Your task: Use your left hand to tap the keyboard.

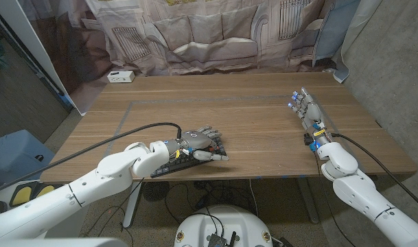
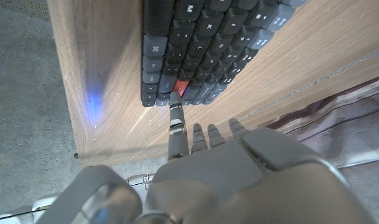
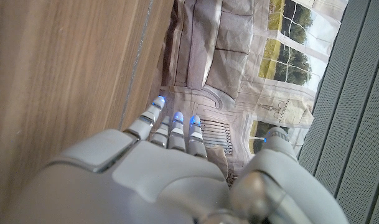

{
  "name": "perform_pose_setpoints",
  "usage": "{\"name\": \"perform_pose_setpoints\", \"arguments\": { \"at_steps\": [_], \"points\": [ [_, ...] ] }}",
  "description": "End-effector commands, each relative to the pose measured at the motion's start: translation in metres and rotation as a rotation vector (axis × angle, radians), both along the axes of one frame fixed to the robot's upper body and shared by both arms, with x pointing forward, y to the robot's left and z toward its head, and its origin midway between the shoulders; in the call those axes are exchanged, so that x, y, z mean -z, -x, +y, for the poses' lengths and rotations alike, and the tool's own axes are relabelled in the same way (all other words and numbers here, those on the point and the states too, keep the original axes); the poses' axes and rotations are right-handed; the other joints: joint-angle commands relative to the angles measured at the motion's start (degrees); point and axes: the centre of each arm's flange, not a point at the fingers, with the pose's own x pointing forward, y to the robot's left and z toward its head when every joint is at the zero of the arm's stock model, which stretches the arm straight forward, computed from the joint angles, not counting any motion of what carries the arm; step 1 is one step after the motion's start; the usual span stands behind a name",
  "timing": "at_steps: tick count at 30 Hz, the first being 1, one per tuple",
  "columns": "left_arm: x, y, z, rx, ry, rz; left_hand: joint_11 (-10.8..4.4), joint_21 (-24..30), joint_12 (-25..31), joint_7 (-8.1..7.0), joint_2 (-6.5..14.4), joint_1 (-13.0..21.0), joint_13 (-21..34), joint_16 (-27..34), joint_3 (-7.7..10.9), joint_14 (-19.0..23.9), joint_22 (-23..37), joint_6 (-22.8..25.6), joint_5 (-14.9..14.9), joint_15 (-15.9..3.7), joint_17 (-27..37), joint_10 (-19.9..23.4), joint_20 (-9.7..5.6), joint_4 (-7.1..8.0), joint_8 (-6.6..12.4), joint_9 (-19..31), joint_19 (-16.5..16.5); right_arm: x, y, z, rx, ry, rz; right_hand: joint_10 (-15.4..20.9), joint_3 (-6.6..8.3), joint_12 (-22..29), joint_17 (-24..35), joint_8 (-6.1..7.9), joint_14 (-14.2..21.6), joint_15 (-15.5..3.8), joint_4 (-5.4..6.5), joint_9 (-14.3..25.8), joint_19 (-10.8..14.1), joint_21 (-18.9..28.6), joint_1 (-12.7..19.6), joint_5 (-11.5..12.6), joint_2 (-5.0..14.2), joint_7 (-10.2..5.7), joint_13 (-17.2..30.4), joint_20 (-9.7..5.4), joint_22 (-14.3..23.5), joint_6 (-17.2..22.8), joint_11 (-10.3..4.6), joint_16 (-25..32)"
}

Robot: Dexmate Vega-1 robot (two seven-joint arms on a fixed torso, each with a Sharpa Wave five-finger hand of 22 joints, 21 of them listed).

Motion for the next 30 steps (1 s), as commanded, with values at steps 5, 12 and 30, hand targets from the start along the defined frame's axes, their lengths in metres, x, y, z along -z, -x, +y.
{"name": "perform_pose_setpoints", "arguments": {
  "at_steps": [5, 12, 30],
  "points": [
    [0.011, -0.004, 0.009, -0.026, 0.057, 0.043, -0.1, 0.46, 0.79, -0.02, 0.59, 0.78, -0.09, 0.49, 0.1, 0.75, 0.21, 1.09, 0.19, -0.04, 0.05, 0.94, 0.08, -0.53, 0.25, 0.15, -0.46, 0.002, -0.004, 0.002, -0.004, -0.001, 0.018, 0.71, -0.11, -0.24, -0.08, 0.32, 0.26, 0.19, -0.15, 0.24, 0.44, -0.06, 0.05, 0.28, 0.83, 0.0, 0.13, 0.26, 0.21, 0.51, -0.01, -0.1],
    [0.008, -0.004, 0.012, -0.034, 0.065, 0.033, 0.06, 0.56, 0.95, -0.03, 0.74, 1.09, -0.1, 0.52, 0.13, 1.05, 0.2, 1.5, 0.16, 0.01, 0.04, 1.42, 0.27, -0.7, 0.29, 0.15, -0.11, 0.001, -0.005, 0.003, -0.004, 0.004, 0.021, 0.68, -0.13, -0.28, -0.1, 0.32, 0.27, 0.21, -0.16, 0.24, 0.47, -0.09, 0.04, 0.28, 0.86, 0.06, 0.13, 0.26, 0.22, 0.55, -0.04, -0.1],
    [-0.012, -0.001, 0.016, -0.038, 0.039, -0.022, 0.05, 0.59, 1.03, -0.1, 1.06, 1.8, -0.13, 0.45, 0.25, 1.35, 0.17, 1.82, 0.09, -0.1, 0.02, 1.76, 0.15, -1.08, 0.17, 0.15, 0.18, -0.001, -0.006, 0.004, -0.001, -0.009, 0.013, 0.72, -0.2, -0.31, -0.12, 0.32, 0.35, 0.2, -0.17, 0.24, 0.51, -0.2, -0.05, 0.26, 0.94, 0.09, 0.14, 0.27, 0.22, 0.62, 0.01, -0.08]
  ]
}}
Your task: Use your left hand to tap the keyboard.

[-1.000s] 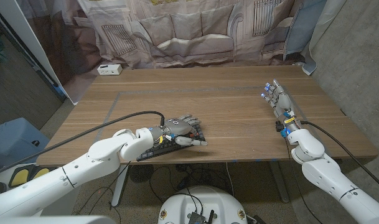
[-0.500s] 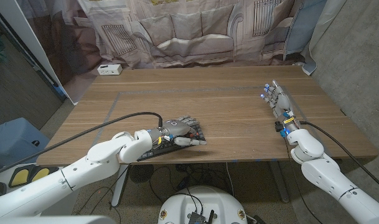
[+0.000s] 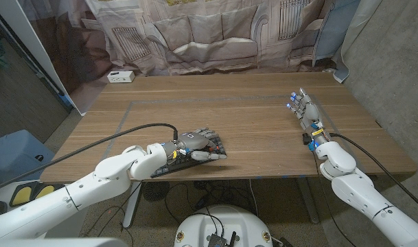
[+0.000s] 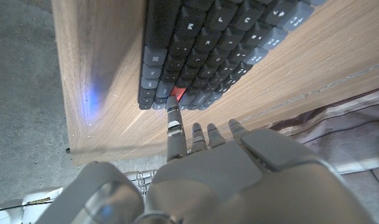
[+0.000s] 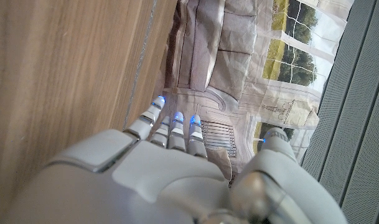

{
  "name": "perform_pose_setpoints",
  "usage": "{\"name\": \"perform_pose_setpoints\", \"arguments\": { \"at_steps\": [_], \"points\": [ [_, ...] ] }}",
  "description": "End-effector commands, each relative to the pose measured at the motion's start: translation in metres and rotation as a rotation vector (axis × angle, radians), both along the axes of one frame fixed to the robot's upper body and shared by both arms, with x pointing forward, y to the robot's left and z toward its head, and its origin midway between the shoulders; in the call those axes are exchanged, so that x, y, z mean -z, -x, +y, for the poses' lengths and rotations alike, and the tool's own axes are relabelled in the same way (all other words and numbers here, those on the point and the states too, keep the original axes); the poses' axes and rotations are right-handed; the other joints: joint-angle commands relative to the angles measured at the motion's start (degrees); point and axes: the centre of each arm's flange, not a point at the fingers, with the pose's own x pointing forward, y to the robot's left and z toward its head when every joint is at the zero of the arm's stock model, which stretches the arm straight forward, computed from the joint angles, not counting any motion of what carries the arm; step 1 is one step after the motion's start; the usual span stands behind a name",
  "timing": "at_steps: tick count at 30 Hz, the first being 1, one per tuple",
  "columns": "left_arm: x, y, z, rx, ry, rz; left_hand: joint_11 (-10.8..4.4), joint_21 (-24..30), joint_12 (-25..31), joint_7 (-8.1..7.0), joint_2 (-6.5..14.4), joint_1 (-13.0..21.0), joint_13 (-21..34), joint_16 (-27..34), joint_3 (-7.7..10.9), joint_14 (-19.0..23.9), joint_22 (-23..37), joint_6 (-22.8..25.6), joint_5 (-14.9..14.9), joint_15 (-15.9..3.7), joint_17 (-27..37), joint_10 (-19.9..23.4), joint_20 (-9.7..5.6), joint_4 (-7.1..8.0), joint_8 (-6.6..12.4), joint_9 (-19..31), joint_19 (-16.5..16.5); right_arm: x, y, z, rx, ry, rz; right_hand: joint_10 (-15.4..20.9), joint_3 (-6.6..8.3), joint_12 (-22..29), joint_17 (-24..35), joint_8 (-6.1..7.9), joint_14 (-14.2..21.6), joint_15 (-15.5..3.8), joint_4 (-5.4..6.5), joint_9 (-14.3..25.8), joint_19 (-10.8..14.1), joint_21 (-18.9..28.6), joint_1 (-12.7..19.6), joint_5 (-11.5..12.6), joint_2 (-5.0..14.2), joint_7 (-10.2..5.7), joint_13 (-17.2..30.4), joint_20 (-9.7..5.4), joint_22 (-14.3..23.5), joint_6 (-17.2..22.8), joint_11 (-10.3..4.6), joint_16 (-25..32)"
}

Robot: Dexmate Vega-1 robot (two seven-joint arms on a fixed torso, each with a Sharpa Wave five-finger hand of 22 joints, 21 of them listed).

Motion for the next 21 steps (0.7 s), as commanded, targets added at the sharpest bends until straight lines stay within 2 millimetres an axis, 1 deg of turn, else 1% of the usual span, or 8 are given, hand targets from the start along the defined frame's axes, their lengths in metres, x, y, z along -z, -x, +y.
{"name": "perform_pose_setpoints", "arguments": {
  "at_steps": [1, 12, 21],
  "points": [
    [-0.015, 0.003, 0.003, -0.009, -0.013, -0.046, -0.06, 0.61, 0.58, -0.03, 0.12, 0.88, 0.16, 0.45, 0.0, 0.02, 0.17, 0.6, 0.09, -0.04, 0.0, 0.43, 0.17, -0.37, 0.17, 0.19, 0.22, -0.001, -0.001, 0.001, 0.002, -0.004, -0.005, 0.75, -0.21, -0.3, 0.17, 0.31, 0.36, 0.2, -0.17, 0.24, 0.52, -0.21, 0.24, 0.26, 0.64, -0.16, 0.13, 0.25, 0.22, 0.39, 0.02, -0.08],
    [-0.026, 0.006, 0.004, -0.007, -0.023, -0.083, -0.13, 0.67, 0.7, -0.11, 0.44, 1.47, 0.15, 0.51, 0.19, 0.52, 0.16, 0.71, 0.01, -0.11, -0.01, 0.85, 0.36, -0.67, 0.06, 0.2, 0.56, -0.001, -0.001, 0.001, 0.005, -0.016, -0.007, 0.66, -0.25, -0.37, 0.15, 0.28, 0.44, 0.19, -0.19, 0.24, 0.58, -0.25, 0.21, 0.26, 0.69, -0.17, 0.14, 0.23, 0.22, 0.38, -0.14, -0.06],
    [-0.035, 0.01, 0.006, -0.009, -0.037, -0.117, -0.18, 0.67, 0.71, -0.37, 0.7, 1.95, 0.15, 0.48, 0.37, 0.7, 0.15, 0.75, -0.06, -0.2, -0.03, 0.99, 0.46, -0.9, -0.01, 0.2, 0.69, -0.003, -0.002, 0.003, 0.004, -0.012, -0.011, 0.71, -0.27, -0.37, 0.13, 0.26, 0.44, 0.2, -0.22, 0.24, 0.61, -0.29, 0.22, 0.26, 0.71, -0.2, 0.14, 0.24, 0.23, 0.37, 0.05, -0.08]
  ]
}}
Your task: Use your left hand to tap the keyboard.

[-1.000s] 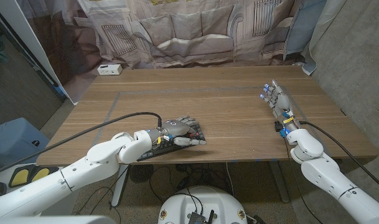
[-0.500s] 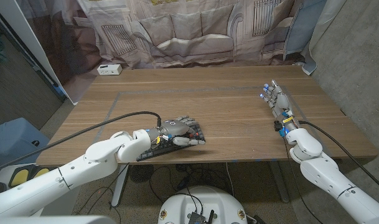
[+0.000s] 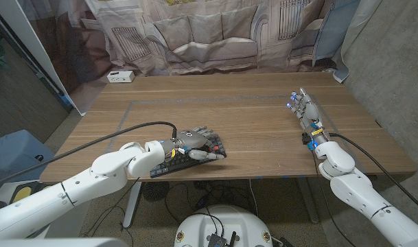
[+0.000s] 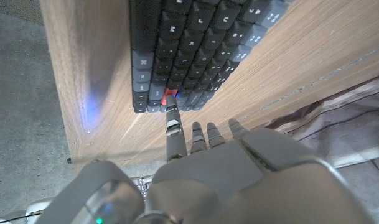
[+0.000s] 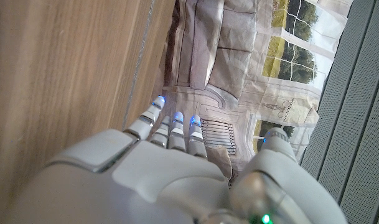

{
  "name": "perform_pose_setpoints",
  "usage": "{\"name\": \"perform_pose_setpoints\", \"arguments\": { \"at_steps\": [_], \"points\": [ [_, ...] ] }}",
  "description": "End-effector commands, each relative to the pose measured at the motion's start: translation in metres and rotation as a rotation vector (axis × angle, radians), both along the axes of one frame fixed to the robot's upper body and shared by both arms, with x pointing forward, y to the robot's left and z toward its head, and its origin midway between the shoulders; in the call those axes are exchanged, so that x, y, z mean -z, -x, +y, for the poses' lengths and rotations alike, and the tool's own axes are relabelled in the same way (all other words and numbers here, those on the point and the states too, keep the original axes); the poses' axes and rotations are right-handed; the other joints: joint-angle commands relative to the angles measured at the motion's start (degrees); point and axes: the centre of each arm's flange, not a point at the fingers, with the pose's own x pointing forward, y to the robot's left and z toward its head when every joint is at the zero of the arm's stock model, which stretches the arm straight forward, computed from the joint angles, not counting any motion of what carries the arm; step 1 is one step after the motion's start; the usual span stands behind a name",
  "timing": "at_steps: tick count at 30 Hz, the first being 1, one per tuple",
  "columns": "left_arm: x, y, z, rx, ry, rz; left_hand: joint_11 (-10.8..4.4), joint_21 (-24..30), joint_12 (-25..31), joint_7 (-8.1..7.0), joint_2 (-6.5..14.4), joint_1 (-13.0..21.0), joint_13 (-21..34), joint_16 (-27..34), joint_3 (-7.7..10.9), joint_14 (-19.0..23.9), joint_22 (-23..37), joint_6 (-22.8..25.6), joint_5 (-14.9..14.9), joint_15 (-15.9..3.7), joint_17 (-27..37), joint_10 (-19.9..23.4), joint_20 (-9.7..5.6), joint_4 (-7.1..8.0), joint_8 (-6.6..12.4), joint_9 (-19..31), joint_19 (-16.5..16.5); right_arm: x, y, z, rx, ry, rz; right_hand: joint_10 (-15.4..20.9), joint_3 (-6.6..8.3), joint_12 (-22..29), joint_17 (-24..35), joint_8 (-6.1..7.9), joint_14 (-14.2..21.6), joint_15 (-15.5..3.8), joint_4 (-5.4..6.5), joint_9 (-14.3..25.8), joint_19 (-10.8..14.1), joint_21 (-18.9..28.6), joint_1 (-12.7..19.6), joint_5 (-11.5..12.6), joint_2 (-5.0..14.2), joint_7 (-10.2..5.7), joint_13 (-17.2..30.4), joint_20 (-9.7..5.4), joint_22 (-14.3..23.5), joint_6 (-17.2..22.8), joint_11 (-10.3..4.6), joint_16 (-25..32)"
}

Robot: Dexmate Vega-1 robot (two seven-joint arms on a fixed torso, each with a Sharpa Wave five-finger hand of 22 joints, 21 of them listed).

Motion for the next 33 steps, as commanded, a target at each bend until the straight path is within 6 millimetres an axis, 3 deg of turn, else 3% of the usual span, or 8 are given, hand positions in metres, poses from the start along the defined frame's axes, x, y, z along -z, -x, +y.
{"name": "perform_pose_setpoints", "arguments": {
  "at_steps": [1, 23, 33],
  "points": [
    [-0.017, 0.005, 0.001, 0.001, -0.015, -0.053, 0.28, 0.25, 0.28, 0.12, 0.14, 0.78, 0.14, 0.49, 0.22, 0.23, 0.15, 0.31, -0.06, -0.13, -0.03, 0.59, 0.26, -0.28, -0.09, -0.04, 0.52, -0.002, -0.001, 0.002, -0.001, -0.003, -0.006, 0.73, -0.06, -0.37, 0.12, 0.27, 0.32, 0.11, -0.01, 0.24, 0.39, -0.3, 0.22, 0.26, 0.71, -0.19, 0.14, 0.03, 0.22, 0.39, 0.03, -0.08],
    [-0.026, 0.012, 0.007, 0.005, 0.012, -0.092, 0.1, 0.38, 0.45, -0.21, 0.77, 1.91, 0.13, 0.57, 0.67, 1.04, 0.15, 0.21, -0.29, -0.12, -0.04, 1.28, 0.39, -0.81, -0.31, -0.03, 1.21, -0.005, -0.005, 0.006, -0.004, 0.009, -0.01, 0.77, -0.14, -0.39, 0.08, 0.26, 0.31, 0.1, -0.09, 0.24, 0.44, -0.39, 0.2, 0.25, 0.74, -0.16, 0.14, 0.03, 0.23, 0.46, -0.06, -0.11],
    [-0.032, 0.018, 0.01, 0.004, 0.017, -0.131, 0.74, 0.31, 0.97, -0.59, 0.99, 2.57, 0.14, 0.47, 0.84, 1.31, 0.16, -0.95, -0.54, -0.04, -0.05, 2.89, 0.4, -1.15, -0.84, -0.01, 1.31, -0.008, -0.005, 0.009, -0.005, 0.009, -0.019, 0.86, -0.16, -0.38, 0.06, 0.27, 0.34, 0.11, -0.12, 0.24, 0.45, -0.43, 0.21, 0.25, 0.78, -0.18, 0.15, 0.03, 0.23, 0.5, 0.0, -0.11]
  ]
}}
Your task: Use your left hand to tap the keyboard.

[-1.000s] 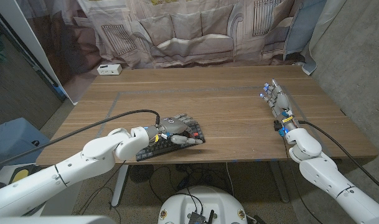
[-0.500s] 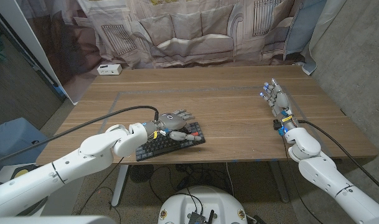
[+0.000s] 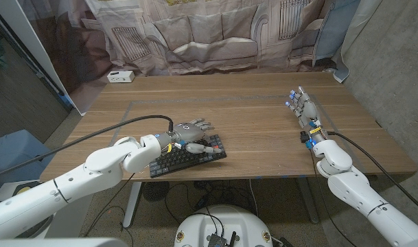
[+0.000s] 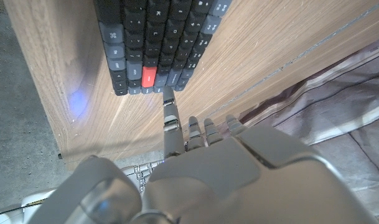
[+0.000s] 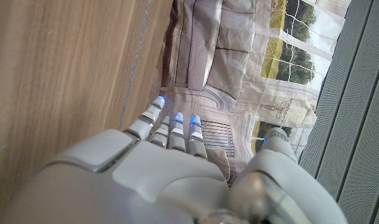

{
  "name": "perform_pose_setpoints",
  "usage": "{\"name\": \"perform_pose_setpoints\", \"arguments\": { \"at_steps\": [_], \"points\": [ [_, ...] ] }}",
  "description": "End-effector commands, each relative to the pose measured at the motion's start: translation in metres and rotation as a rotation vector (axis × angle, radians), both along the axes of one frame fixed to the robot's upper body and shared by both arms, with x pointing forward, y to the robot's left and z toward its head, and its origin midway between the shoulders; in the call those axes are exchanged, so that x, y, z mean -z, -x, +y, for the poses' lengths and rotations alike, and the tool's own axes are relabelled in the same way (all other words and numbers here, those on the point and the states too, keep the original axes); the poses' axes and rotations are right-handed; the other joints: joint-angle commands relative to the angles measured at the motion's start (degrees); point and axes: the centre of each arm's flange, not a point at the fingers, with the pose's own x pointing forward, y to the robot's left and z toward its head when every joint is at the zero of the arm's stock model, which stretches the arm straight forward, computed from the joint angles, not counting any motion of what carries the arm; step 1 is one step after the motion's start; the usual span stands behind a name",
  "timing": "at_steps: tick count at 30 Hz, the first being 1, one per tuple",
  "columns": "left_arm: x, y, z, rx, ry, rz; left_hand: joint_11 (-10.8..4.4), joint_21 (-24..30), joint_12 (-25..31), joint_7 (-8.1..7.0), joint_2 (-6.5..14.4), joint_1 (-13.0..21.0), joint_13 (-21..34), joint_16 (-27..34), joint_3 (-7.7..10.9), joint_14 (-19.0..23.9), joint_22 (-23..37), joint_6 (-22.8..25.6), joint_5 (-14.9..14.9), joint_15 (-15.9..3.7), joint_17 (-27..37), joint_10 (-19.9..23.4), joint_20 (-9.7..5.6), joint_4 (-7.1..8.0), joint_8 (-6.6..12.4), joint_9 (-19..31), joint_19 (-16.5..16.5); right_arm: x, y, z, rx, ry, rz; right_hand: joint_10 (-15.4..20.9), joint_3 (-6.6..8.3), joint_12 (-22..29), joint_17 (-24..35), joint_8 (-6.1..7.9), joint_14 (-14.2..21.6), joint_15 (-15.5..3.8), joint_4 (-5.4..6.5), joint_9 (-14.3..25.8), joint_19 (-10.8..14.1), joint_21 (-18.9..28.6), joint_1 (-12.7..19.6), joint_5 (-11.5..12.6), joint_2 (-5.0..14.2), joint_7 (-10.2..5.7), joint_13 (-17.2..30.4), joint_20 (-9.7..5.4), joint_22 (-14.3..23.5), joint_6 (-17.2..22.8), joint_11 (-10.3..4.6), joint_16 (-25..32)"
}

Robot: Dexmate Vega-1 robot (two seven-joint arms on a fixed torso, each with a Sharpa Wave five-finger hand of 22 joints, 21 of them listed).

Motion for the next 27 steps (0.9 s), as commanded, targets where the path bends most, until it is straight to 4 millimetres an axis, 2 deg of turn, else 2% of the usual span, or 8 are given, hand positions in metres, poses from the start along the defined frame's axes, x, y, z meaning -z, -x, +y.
{"name": "perform_pose_setpoints", "arguments": {
  "at_steps": [1, 8, 11, 14, 16, 19, 23, 27],
  "points": [
    [-0.008, 0.008, 0.003, -0.003, 0.009, -0.044, 0.09, 0.31, 0.51, -0.2, -0.2, 0.76, 0.13, 0.46, -0.1, 0.1, 0.17, -0.57, -0.05, 0.18, -0.05, 0.72, 0.04, -0.23, -0.23, 0.1, 0.25, -0.004, -0.001, 0.003, -0.002, 0.007, -0.01, 0.57, -0.17, 0.12, 0.06, 0.27, 0.34, 0.12, -0.13, 0.24, 0.46, -0.11, 0.21, 0.25, 0.79, -0.13, 0.15, 0.03, 0.23, 0.52, 0.29, -0.12],
    [-0.019, 0.013, 0.006, 0.006, 0.028, -0.051, 0.26, 0.27, 0.45, 0.02, -0.2, 0.99, 0.15, 0.52, -0.11, 0.52, 0.18, -1.99, -0.24, 0.77, -0.04, 0.78, 0.12, -0.36, -0.7, 0.13, 0.31, -0.005, 0.001, 0.002, 0.004, 0.001, -0.014, 0.59, -0.19, 0.11, 0.04, 0.26, 0.38, 0.14, -0.16, 0.24, 0.49, -0.13, 0.21, 0.25, 0.8, -0.14, 0.15, 0.02, 0.23, 0.51, 0.26, -0.11],
    [-0.021, 0.015, 0.006, 0.004, 0.024, -0.064, 0.21, 0.29, 0.48, -1.03, -0.2, 1.12, 0.18, 0.56, -0.13, 0.84, 0.19, -3.23, -0.38, 0.99, -0.01, 0.98, 0.2, -0.43, -1.0, 0.17, 0.47, -0.005, 0.001, 0.002, 0.004, 0.002, -0.013, 0.53, -0.2, 0.08, 0.03, 0.27, 0.38, 0.12, -0.17, 0.24, 0.5, -0.14, 0.22, 0.25, 0.81, -0.16, 0.15, 0.03, 0.23, 0.55, 0.15, -0.12],
    [-0.023, 0.016, 0.007, 0.007, 0.032, -0.07, -0.07, 0.35, 0.58, -3.41, -0.18, 1.6, 0.31, 0.5, -0.3, 1.64, 0.22, -11.97, -0.95, 1.11, 0.05, 2.0, 0.61, -0.67, -2.02, 0.23, 1.11, -0.006, 0.001, 0.002, 0.005, 0.006, -0.015, 0.52, -0.21, 0.07, 0.03, 0.27, 0.39, 0.12, -0.18, 0.24, 0.49, -0.16, 0.22, 0.25, 0.82, -0.16, 0.15, 0.07, 0.23, 0.56, 0.23, -0.12],
    [-0.024, 0.016, 0.007, 0.009, 0.038, -0.076, 0.07, 0.44, 0.44, -5.46, -0.04, 2.09, 0.45, 0.51, -0.44, 2.65, 0.23, -22.15, -1.39, 1.25, 0.09, 2.44, 0.94, -0.88, -2.15, 0.25, 2.02, -0.006, 0.001, 0.002, 0.006, 0.002, -0.014, 0.56, -0.21, 0.08, 0.03, 0.27, 0.39, 0.12, -0.18, 0.24, 0.49, -0.16, 0.22, 0.25, 0.82, -0.17, 0.15, 0.07, 0.23, 0.55, 0.28, -0.12],
    [-0.026, 0.016, 0.007, 0.011, 0.046, -0.077, 0.06, 0.72, 0.07, -6.2, 0.29, 2.7, 0.58, 0.45, -0.36, 3.31, 0.16, -30.19, -1.59, 1.25, 0.09, 2.06, 1.03, -1.12, -2.0, 0.21, 3.65, -0.006, 0.001, 0.002, 0.006, -0.002, -0.013, 0.51, -0.21, 0.05, 0.02, 0.26, 0.41, 0.13, -0.2, 0.24, 0.5, -0.17, 0.23, 0.25, 0.84, -0.18, 0.15, 0.06, 0.23, 0.55, 0.25, -0.11],
    [-0.027, 0.016, 0.007, 0.013, 0.05, -0.085, 0.14, 0.32, -0.33, -6.2, 0.43, 3.03, 0.67, 0.23, -0.35, 3.02, 0.13, -34.61, -1.71, 1.38, 0.11, 1.2, 0.43, -1.25, -1.82, 0.19, 3.26, -0.006, 0.002, 0.001, 0.009, -0.002, -0.017, 0.53, -0.22, 0.05, 0.01, 0.25, 0.39, 0.12, -0.22, 0.24, 0.47, -0.2, 0.25, 0.25, 0.85, -0.19, 0.15, 0.08, 0.23, 0.52, 0.27, -0.13],
    [-0.029, 0.016, 0.007, 0.013, 0.055, -0.094, 0.14, 0.26, -0.52, -6.1, 0.44, 3.08, 0.69, 0.13, -0.37, 2.8, 0.12, -34.61, -1.74, 1.31, 0.12, 0.71, 0.22, -1.27, -1.51, 0.19, 3.2, -0.006, 0.004, 0.0, 0.011, -0.007, -0.022, 0.57, -0.21, 0.06, 0.0, 0.24, 0.42, 0.14, -0.25, 0.24, 0.46, -0.21, 0.29, 0.25, 0.86, -0.19, 0.15, 0.1, 0.23, 0.51, 0.32, -0.13]
  ]
}}
